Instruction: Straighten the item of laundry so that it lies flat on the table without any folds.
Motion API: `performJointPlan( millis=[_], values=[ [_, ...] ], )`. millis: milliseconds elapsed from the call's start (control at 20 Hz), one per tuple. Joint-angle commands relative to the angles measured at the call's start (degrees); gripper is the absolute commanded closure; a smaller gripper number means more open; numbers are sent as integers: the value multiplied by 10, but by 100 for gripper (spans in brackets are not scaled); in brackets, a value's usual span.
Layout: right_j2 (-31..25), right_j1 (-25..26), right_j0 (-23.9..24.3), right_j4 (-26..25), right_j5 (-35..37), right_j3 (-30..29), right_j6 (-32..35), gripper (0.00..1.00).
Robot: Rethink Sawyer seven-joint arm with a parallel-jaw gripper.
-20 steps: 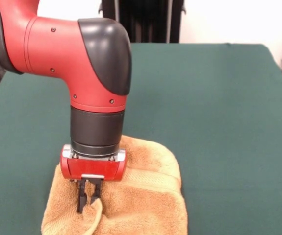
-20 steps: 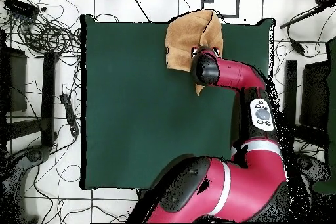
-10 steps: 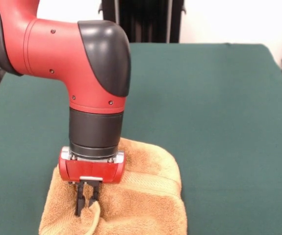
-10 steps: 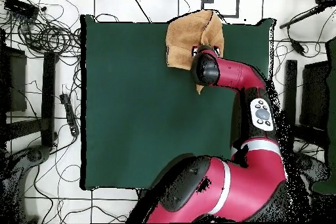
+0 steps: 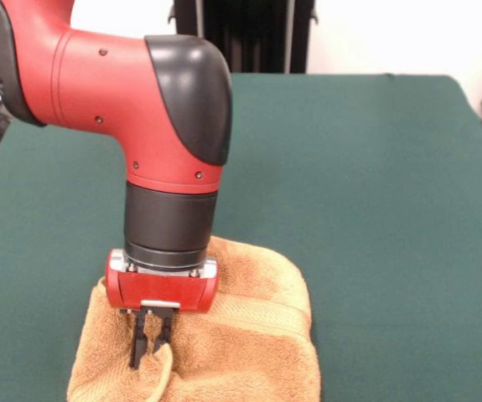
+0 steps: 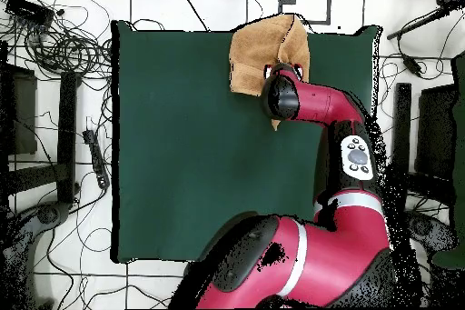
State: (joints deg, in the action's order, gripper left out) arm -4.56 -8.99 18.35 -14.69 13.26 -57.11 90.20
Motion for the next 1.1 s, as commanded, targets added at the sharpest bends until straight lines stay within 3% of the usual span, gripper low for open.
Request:
performJointPlan(
  millis=[50, 650, 1100],
  values=[
    [0, 139, -45, -9, 13, -105, 100, 100],
    [27, 166, -62, 1, -32, -109, 104, 100],
    [30, 159, -61, 5, -48, -136, 103, 100]
  ],
)
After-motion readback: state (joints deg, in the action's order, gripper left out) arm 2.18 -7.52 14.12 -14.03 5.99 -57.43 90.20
